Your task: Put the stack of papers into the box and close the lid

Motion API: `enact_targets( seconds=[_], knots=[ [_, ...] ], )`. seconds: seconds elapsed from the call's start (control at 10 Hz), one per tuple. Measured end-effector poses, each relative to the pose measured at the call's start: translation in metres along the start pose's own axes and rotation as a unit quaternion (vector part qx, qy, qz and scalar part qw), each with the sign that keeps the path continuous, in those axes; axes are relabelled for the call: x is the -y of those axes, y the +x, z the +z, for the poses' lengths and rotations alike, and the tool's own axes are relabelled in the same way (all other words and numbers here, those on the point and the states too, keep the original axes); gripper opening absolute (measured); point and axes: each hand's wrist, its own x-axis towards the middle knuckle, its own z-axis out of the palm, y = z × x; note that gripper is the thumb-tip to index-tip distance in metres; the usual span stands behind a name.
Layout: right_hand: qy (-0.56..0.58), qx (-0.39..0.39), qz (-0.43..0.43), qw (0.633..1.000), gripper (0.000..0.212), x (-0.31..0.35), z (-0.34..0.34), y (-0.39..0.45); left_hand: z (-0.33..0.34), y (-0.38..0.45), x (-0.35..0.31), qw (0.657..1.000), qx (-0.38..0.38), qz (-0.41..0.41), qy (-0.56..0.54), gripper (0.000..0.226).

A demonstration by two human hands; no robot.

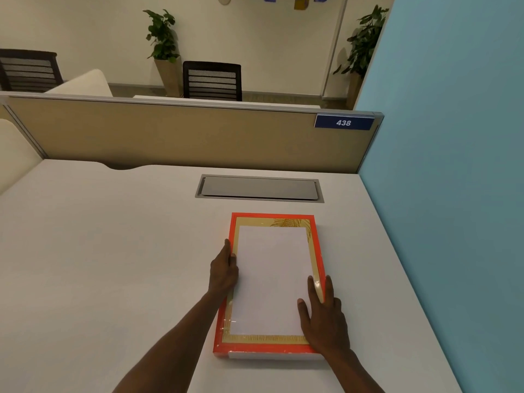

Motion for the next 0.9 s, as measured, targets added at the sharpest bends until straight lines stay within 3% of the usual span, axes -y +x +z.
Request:
enact_targets(
  seconds=[0.2,0.5,0.7,0.8,0.9],
  knots=[
    [-0.006,0.006,-0.002,1.000,0.079,-0.001,0.001,-0.002,0.000,-0.013,0.009,0.999,-0.025,0.004,0.024,0.056],
    [-0.006,0.041,0.004,0.999,0.081,-0.002,-0.011,-0.002,-0.005,-0.023,0.006,0.998,0.004,0.033,0.049,0.058],
    [0.014,-0.002,0.013,1.000,0.085,-0.006,-0.056,0.023,-0.020,-0.021,-0.015,0.993,-0.004,0.091,0.078,0.062],
    [0.012,-0.103,-0.038,0.994,0.083,0.007,-0.118,0.056,-0.040,-0.010,-0.064,0.977,-0.025,0.188,0.102,0.063],
    [0.000,-0.148,-0.072,0.986,0.083,0.017,-0.161,0.070,-0.056,-0.003,-0.095,0.963,-0.027,0.245,0.113,0.064]
  ],
)
